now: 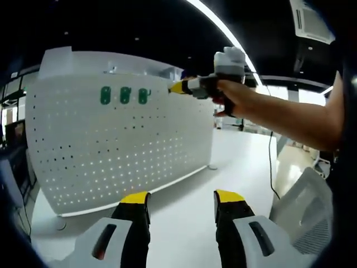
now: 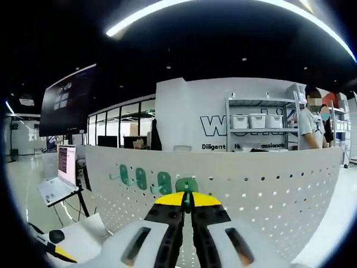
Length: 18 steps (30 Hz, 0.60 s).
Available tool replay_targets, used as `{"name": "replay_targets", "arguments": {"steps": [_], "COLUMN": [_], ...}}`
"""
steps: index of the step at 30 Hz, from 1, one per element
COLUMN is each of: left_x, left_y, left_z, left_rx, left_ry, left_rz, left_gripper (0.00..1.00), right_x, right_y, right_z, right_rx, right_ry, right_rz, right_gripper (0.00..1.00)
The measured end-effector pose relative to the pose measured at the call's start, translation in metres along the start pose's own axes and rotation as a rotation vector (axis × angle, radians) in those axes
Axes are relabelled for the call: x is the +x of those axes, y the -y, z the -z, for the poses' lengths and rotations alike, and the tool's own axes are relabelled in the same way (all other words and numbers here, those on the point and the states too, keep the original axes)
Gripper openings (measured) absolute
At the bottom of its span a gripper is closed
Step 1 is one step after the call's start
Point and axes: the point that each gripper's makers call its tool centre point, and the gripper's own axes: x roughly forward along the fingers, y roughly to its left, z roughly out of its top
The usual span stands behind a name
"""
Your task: Insert the hook assembly into the mounting plate slot until the hook locks in place.
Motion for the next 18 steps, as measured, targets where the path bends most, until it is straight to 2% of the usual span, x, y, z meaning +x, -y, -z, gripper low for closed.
{"name": "replay_targets", "arguments": {"steps": [6, 18], "left_x": [0.001, 0.000], "left_y": [-0.001, -0.007], "left_z": [0.001, 0.003], "left_rx": [-0.003, -0.009], "left_ry": [-0.003, -0.010], "left_rz": [0.004, 0.002], "left_gripper": [0.46, 0.46], "right_x": [0.013, 0.031], "right_y": [0.002, 0.007], "right_z": [0.001, 0.006], "right_rx": [0.047, 0.073], "right_ry": [0.006, 0.010], "right_rz": [0.022, 0.058], "right_gripper": [0.02, 0.02]}}
